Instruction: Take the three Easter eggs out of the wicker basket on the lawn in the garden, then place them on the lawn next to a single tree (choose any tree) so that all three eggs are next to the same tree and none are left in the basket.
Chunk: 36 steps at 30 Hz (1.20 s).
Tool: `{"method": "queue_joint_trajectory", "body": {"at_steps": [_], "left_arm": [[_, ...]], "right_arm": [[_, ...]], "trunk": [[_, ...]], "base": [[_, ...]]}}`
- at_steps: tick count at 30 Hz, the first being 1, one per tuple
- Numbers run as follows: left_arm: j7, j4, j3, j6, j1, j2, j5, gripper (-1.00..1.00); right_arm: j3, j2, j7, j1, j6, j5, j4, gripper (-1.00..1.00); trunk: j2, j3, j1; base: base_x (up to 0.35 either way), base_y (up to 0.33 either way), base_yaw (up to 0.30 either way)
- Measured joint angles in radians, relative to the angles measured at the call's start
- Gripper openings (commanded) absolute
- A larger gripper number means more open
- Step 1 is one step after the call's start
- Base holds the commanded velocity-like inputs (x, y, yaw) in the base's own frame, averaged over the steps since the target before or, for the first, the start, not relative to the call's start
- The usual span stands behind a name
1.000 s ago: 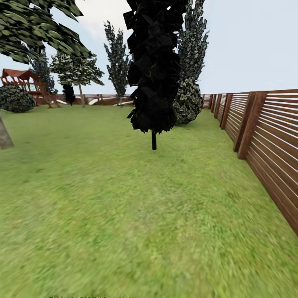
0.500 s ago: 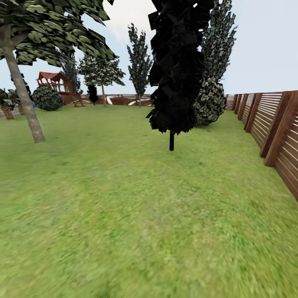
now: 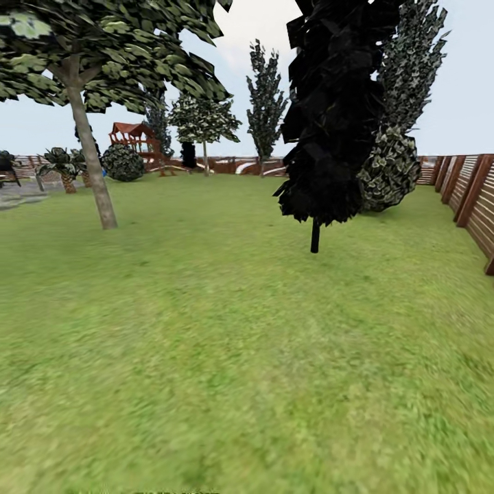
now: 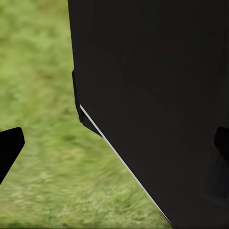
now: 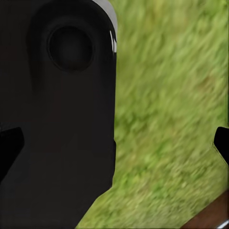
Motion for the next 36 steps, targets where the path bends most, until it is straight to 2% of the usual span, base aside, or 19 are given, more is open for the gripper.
{"method": "queue_joint_trajectory", "body": {"at_steps": [9,25,36], "left_arm": [[0.0,-0.001,0.0,0.001,0.0,0.003,-0.004,1.0],[0.0,-0.004,0.001,0.0,0.0,0.005,-0.002,1.0],[0.0,-0.003,0.002,0.0,0.0,0.005,-0.003,1.0]], "right_arm": [[0.001,0.0,0.004,0.0,0.002,0.001,0.001,1.0],[0.001,-0.002,0.011,0.0,0.003,0.002,0.001,1.0],[0.001,-0.002,0.011,0.0,0.003,0.002,0.001,1.0]], "trunk": [[0.0,0.0,-0.001],[0.0,0.0,-0.001],[0.0,0.0,-0.001]], "base": [[0.258,0.0,0.283],[0.335,0.0,0.019],[0.335,0.0,0.164]]}}
